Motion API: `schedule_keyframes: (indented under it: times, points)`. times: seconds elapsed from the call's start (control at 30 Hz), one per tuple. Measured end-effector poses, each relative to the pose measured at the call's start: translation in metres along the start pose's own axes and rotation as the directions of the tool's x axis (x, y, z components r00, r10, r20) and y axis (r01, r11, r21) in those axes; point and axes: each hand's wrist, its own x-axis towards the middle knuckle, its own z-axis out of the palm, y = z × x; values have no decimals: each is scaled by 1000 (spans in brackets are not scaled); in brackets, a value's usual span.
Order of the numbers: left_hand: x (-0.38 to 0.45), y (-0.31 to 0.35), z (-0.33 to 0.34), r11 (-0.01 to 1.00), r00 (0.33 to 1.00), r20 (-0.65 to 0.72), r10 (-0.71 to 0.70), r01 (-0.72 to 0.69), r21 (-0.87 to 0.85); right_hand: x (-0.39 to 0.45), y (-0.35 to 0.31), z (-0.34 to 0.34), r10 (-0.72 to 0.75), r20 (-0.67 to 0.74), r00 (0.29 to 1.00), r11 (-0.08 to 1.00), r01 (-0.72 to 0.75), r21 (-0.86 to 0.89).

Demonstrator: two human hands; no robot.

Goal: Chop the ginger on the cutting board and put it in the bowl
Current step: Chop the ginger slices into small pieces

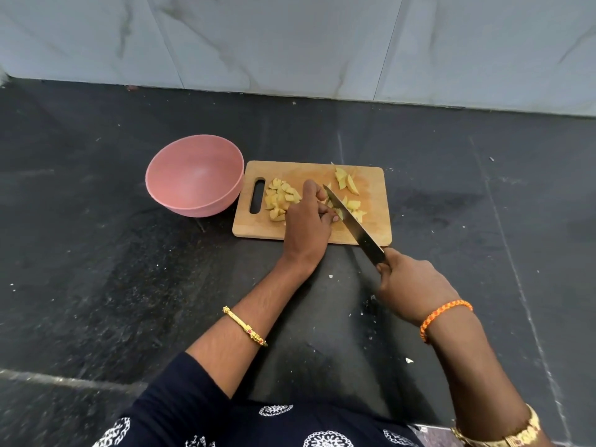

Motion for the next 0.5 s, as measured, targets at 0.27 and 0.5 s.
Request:
schedule_keyframes:
  times: [0.27,0.5]
  points:
    - [9,5,-3,984,996,18,89,-91,152,-7,15,-22,3,-102,995,983,16,183]
    - [72,21,-9,878,932,346,106,-251,407,13,13,-17,84,-139,987,937,-31,347]
